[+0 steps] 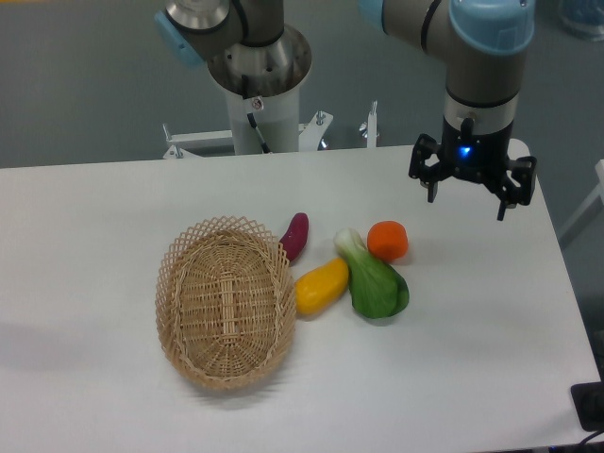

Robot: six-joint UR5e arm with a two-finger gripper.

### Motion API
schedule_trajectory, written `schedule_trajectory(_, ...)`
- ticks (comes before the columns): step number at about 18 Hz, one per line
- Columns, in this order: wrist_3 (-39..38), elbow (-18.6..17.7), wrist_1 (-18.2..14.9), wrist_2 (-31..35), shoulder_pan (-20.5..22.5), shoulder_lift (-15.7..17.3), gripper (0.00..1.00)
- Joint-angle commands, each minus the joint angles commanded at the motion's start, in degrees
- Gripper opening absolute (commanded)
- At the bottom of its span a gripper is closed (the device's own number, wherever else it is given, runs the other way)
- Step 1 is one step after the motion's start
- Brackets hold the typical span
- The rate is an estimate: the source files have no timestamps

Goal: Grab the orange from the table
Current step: 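Move the open gripper toward the orange beside the bok choy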

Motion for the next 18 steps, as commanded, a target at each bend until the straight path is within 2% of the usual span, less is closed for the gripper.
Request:
schedule_trajectory(7,-0.3,-0.4,0.6,0.1,-0.3,-0.1,1.0)
schedule_trajectory(9,-0.2,-1.8,2.7,-0.1,-0.3,-0.1,1.0)
schedule_trajectory(11,-0.4,-5.2,7.1,0.0,-0.3,0.3,1.0)
schedule_trajectory(13,-3.1,-6.8,9.8,0.4,-0.6,0.8,1.0)
schedule_trajectory(16,-10.9,-6.8,10.3,0.1,-2.3,0.3,1.0)
schedule_trajectory(17,-9.9,-6.8,10.6,-0.1,-2.4,0.1,1.0)
schedule_trajectory(18,-5.4,-7.5,10.5,0.5,-3.1,-0.4,1.0)
